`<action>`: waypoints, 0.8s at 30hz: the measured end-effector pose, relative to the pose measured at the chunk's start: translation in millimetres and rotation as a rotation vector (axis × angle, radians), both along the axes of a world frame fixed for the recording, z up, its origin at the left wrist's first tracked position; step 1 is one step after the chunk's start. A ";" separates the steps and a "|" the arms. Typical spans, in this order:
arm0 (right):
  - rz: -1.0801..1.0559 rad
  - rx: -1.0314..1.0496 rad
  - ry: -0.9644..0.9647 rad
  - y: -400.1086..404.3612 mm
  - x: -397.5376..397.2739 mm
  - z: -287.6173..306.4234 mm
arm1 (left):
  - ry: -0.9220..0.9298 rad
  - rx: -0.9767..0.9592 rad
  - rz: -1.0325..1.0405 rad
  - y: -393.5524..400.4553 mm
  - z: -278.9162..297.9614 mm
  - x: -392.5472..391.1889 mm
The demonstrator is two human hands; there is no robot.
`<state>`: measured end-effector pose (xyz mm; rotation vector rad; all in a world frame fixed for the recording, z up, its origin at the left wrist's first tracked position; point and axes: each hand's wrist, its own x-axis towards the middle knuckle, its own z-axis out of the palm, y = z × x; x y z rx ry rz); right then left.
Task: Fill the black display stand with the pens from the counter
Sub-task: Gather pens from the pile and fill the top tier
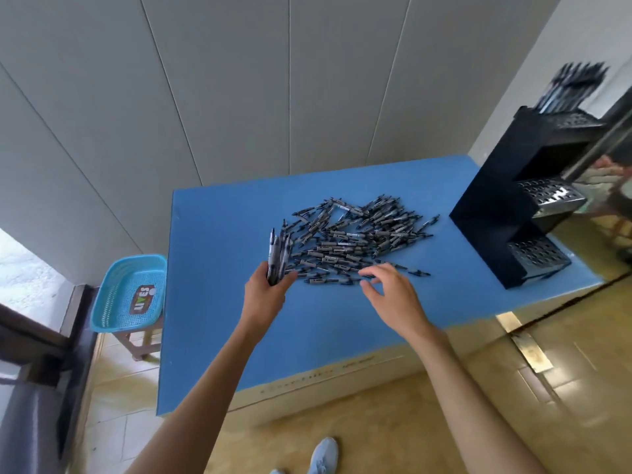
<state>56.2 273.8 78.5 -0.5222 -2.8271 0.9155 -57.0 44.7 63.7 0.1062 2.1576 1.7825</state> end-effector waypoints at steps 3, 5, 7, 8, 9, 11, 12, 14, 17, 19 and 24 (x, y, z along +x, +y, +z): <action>-0.058 0.027 0.032 8.1 23.1 20.8 | 0.011 0.087 -0.098 12.8 22.9 11.9; -0.116 0.037 0.054 14.9 40.4 34.3 | 0.038 0.099 -0.192 25.3 35.2 19.8; -0.166 0.056 0.075 24.3 59.4 47.1 | 0.048 0.105 -0.253 40.9 44.0 28.1; -0.188 0.056 0.085 29.6 69.2 53.1 | 0.052 0.103 -0.270 49.8 47.6 32.6; -0.208 0.054 0.096 35.4 79.2 58.7 | 0.060 0.095 -0.284 59.2 51.3 37.4; -0.254 0.054 0.120 48.4 100.2 68.5 | 0.084 0.085 -0.324 78.9 57.9 47.9; -0.281 0.054 0.134 56.1 111.1 72.4 | 0.093 0.085 -0.344 89.3 61.5 53.9; -0.329 0.052 0.154 72.3 133.7 78.5 | 0.104 0.093 -0.380 110.1 69.4 67.9; -0.392 0.055 0.165 97.5 167.0 83.8 | 0.110 0.109 -0.428 141.9 77.1 90.1; -0.420 0.069 0.172 115.2 189.4 84.0 | 0.105 0.101 -0.444 163.5 79.0 106.9; -0.407 0.091 0.175 163.0 244.8 84.0 | 0.085 0.151 -0.425 216.4 85.0 163.1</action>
